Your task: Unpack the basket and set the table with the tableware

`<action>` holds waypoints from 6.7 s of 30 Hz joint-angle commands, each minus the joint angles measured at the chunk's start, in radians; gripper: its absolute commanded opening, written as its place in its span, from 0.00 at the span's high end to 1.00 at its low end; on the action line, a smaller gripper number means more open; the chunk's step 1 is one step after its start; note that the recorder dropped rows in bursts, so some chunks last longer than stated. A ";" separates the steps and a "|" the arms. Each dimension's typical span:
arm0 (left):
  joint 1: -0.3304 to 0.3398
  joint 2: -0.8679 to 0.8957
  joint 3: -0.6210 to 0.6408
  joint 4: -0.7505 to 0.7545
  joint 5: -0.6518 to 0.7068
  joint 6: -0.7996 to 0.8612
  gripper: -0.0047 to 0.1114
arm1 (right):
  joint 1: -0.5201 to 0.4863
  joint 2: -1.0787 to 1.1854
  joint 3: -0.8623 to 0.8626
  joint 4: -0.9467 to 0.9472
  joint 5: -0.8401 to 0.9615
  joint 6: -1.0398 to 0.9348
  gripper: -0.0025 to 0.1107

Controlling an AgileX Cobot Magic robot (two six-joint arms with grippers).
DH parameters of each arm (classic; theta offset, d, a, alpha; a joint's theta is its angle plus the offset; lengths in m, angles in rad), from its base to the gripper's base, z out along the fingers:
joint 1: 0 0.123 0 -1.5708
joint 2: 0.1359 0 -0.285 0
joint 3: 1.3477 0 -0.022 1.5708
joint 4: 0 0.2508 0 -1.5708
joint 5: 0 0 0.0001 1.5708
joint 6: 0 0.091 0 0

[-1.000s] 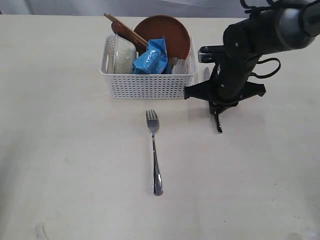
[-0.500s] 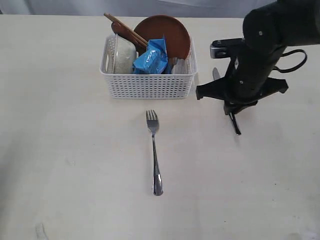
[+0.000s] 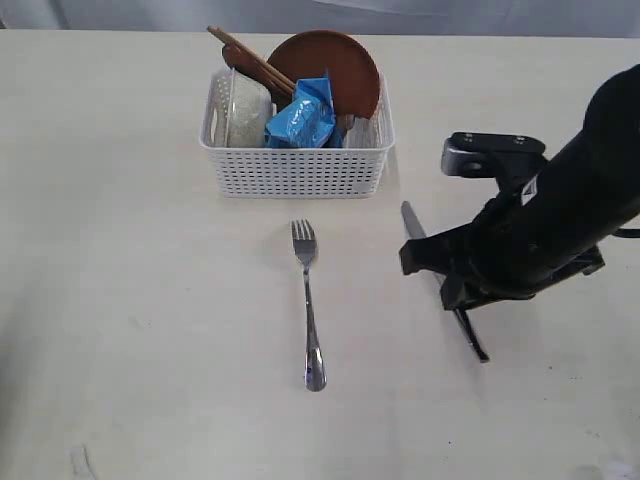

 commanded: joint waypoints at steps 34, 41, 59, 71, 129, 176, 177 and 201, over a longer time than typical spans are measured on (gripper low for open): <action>0.002 -0.003 0.002 0.005 -0.007 0.000 0.96 | 0.415 0.302 -0.097 0.205 -0.524 0.325 0.98; 0.002 -0.003 0.002 0.005 -0.007 0.000 0.96 | 0.453 0.302 -0.039 0.208 -0.634 0.378 0.98; 0.002 -0.003 0.002 0.005 -0.007 0.000 0.96 | 0.476 0.319 -0.272 0.153 -0.280 0.221 0.61; 0.002 -0.003 0.002 0.005 -0.007 0.000 0.96 | 0.478 0.489 -0.525 -0.161 -0.001 0.378 0.70; 0.002 -0.003 0.002 0.005 -0.007 0.000 0.96 | 0.485 0.421 -0.312 -0.329 -0.220 0.752 0.98; 0.002 -0.003 0.002 0.005 -0.007 0.000 0.96 | 0.485 0.447 -0.312 -0.310 -0.230 0.728 0.66; 0.002 -0.003 0.002 0.005 -0.007 0.000 0.96 | 0.485 0.447 -0.312 -0.311 -0.230 0.728 0.62; 0.002 -0.003 0.002 0.005 -0.007 0.000 0.96 | 0.326 0.326 -0.735 -0.469 0.163 0.599 0.59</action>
